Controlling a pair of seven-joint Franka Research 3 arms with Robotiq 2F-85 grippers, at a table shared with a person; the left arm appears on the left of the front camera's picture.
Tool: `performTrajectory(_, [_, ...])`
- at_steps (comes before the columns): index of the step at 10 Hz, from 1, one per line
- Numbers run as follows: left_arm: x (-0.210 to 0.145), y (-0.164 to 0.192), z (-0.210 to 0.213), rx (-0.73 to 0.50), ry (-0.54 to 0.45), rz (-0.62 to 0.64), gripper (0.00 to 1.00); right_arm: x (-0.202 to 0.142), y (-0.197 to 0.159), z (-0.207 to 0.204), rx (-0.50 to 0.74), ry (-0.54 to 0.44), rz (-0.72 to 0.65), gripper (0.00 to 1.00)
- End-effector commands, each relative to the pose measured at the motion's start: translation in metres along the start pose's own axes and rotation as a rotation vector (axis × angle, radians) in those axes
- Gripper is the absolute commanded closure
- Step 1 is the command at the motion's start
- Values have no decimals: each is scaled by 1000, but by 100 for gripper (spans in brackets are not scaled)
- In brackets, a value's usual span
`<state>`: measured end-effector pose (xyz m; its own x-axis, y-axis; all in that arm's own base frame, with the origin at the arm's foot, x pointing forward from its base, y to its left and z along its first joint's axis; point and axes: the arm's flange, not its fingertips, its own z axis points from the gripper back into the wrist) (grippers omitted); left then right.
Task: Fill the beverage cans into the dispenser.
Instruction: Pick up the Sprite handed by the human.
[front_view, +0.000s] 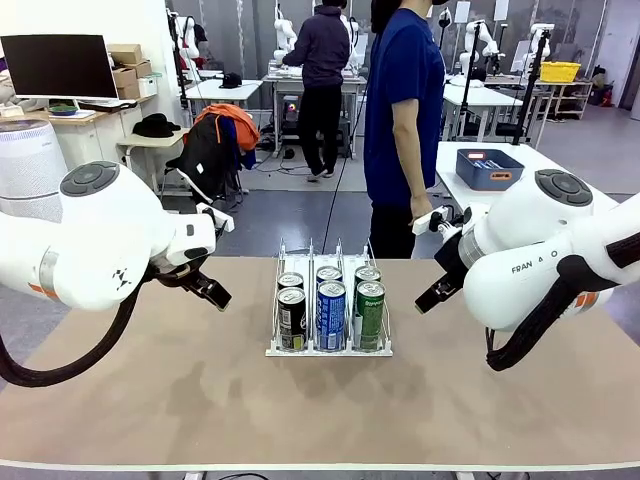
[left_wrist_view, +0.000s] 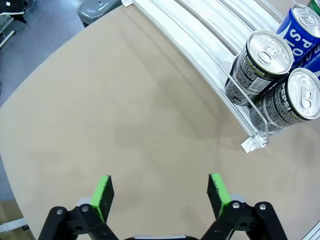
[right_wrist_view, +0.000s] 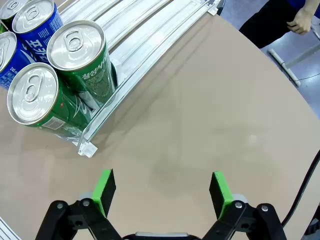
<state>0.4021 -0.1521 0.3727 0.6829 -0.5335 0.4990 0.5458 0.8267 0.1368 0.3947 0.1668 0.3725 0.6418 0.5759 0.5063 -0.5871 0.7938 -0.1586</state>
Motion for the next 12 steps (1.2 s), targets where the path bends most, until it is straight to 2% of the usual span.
performTrajectory(1, [0,0,0,0,0,1,0,0,0,0,0,0,-1,0])
performTrajectory(9, [0,-1,0,0,0,-1,0,0,0,0,0,0,0,0])
performTrajectory(10, [11,4,6,-73,10,-10,0,0,-17,9,52,27,-5,0])
performTrajectory(11, [17,7,16,-126,48,-27,0,1,-27,22,89,41,-26,0])
performTrajectory(12, [17,15,30,-116,131,-13,0,3,-30,37,129,47,-45,0])
